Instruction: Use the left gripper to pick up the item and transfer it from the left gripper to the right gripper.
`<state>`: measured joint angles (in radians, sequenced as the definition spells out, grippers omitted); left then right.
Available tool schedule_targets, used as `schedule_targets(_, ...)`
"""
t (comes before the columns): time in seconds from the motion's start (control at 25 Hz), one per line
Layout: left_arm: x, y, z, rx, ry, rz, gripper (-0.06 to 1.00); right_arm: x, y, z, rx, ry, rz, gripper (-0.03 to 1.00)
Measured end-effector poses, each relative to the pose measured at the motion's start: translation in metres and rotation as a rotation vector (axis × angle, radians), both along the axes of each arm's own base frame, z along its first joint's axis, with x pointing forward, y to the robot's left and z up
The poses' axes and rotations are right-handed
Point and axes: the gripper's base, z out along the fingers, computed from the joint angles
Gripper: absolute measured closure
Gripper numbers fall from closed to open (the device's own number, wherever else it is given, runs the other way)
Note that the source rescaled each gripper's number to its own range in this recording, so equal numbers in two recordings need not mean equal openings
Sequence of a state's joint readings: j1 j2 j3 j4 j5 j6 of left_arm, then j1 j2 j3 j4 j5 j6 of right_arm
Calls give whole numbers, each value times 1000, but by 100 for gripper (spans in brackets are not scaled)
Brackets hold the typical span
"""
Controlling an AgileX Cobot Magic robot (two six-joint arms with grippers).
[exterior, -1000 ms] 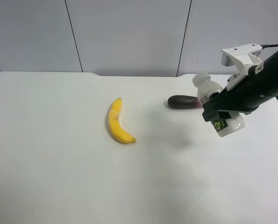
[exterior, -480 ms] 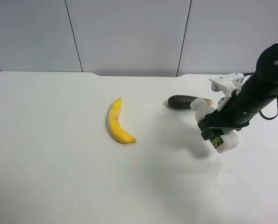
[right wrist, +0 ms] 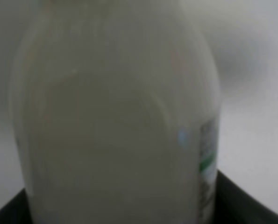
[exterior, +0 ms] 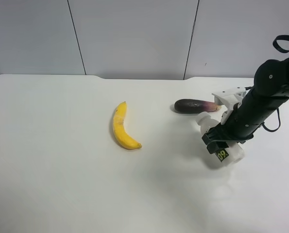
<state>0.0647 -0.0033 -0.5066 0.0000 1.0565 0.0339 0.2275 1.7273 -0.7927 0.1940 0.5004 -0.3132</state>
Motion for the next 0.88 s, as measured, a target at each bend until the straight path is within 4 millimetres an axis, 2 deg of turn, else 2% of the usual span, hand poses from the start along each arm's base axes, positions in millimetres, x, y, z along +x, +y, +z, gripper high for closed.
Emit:
schedule_targets(0.52, 0, 0, 0, 0, 0, 0, 11, 0, -1, 0, -12, 0, 16, 97)
schedule_targets(0.56, 0, 0, 0, 0, 0, 0, 11, 0, -1, 0, -13, 2, 17, 90)
schedule_targets(0.6, 0, 0, 0, 0, 0, 0, 11, 0, -1, 0, -13, 3, 17, 75)
schedule_targets(0.68, 0, 0, 0, 0, 0, 0, 11, 0, -1, 0, -13, 2, 17, 29)
schedule_targets(0.72, 0, 0, 0, 0, 0, 0, 11, 0, -1, 0, -13, 2, 16, 16)
schedule_targets(0.76, 0, 0, 0, 0, 0, 0, 11, 0, -1, 0, -13, 2, 16, 16)
schedule_targets(0.88, 0, 0, 0, 0, 0, 0, 11, 0, -1, 0, -12, 2, 15, 0)
